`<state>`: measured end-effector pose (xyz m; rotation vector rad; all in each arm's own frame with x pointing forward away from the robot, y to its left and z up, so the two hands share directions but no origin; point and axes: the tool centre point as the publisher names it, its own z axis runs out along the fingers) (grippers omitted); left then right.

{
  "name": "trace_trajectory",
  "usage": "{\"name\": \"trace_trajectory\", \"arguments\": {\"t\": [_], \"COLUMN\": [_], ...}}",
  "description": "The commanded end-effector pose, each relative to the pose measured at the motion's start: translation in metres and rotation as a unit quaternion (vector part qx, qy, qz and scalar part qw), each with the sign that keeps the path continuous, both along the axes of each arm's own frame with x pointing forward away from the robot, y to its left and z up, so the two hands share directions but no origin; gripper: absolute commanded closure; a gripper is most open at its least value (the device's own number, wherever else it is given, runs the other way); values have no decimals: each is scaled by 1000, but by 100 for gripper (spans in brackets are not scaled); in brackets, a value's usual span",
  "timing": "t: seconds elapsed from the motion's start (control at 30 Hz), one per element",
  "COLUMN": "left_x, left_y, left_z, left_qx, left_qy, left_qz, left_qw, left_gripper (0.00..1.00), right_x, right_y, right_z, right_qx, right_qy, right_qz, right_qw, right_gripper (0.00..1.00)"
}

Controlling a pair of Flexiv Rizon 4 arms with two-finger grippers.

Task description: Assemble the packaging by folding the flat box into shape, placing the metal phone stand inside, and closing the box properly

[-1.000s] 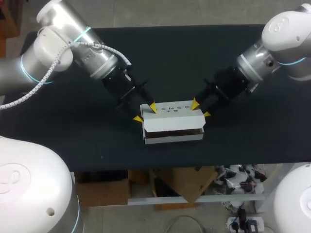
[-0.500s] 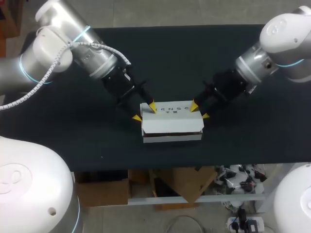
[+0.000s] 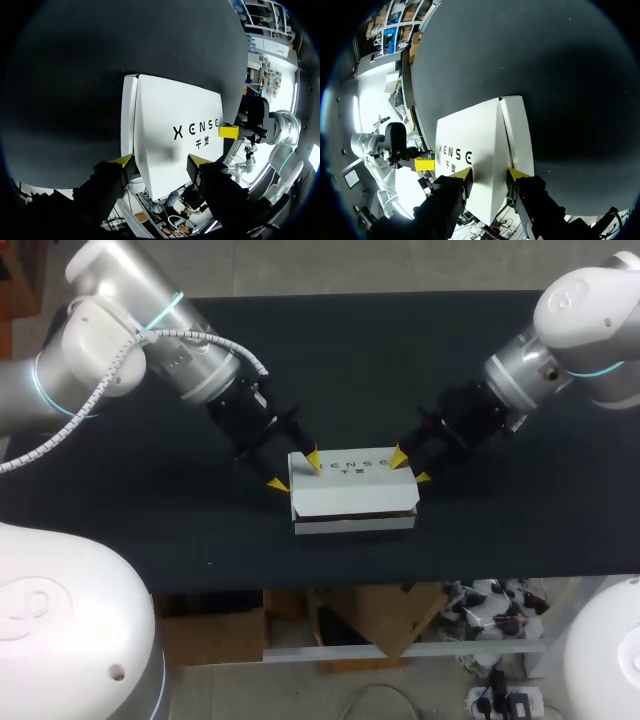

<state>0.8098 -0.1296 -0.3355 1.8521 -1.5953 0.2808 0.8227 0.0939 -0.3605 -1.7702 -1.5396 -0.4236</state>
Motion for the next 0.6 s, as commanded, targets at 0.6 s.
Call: {"name": "trace_trajectory", "arguments": {"t": [0.6], "left_x": [0], "left_y": [8], "left_z": [41], "left_qx": [12], "left_qy": [-155], "left_qz": [-101], "left_qw": [983], "left_gripper": [0], "right_x": [1], "right_y": [-1], "right_z": [-1], "right_qx": [-3], "right_qy": [0], "right_qz": [0], "right_qw": [1000], "right_gripper": [55]}}
